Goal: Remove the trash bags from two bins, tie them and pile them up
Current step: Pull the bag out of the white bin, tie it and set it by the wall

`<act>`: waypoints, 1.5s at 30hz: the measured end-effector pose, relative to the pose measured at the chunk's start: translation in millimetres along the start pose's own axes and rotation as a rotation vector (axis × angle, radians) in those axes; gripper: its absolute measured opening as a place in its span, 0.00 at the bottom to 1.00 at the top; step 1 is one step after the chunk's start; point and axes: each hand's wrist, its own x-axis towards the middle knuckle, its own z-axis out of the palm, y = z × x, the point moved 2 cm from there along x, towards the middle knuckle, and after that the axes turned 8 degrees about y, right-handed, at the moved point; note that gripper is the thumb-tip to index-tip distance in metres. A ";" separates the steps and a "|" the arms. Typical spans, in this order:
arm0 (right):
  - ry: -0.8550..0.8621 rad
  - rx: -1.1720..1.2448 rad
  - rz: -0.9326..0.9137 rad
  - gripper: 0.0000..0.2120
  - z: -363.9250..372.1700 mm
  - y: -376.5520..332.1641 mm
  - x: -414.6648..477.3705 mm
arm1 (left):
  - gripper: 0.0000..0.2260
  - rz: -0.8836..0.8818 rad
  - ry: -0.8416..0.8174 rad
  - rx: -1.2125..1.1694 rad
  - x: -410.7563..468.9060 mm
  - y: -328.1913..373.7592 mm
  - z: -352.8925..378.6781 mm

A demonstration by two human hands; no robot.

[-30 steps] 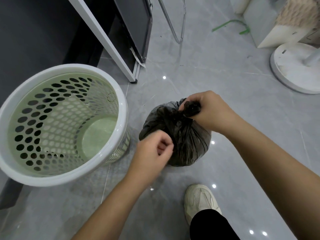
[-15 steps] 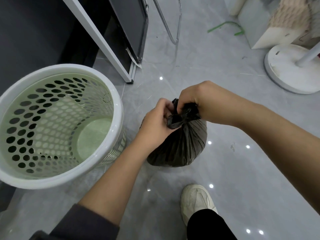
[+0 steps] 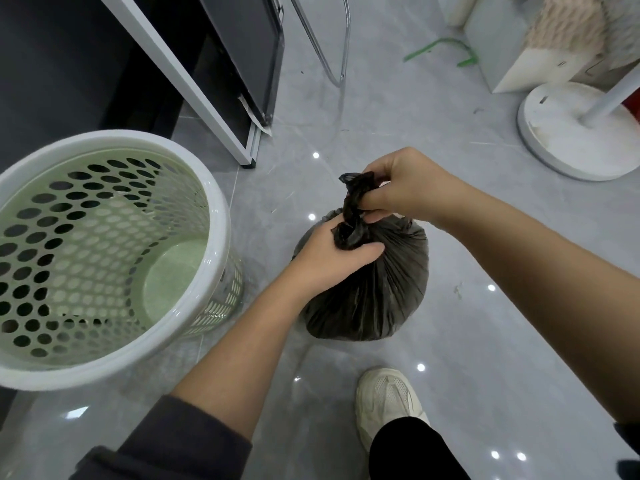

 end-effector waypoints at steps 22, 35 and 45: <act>-0.079 -0.172 -0.248 0.38 44.8 78.6 -46.1 | 0.05 -0.317 0.016 0.263 9.6 41.6 -31.4; 0.342 -0.078 -0.087 0.13 105.2 49.4 -34.7 | 0.08 -0.549 -0.268 0.308 27.0 79.2 -45.7; -0.008 0.121 -0.120 0.13 116.9 62.7 -24.0 | 0.03 -0.584 -0.073 0.272 34.1 54.0 -77.3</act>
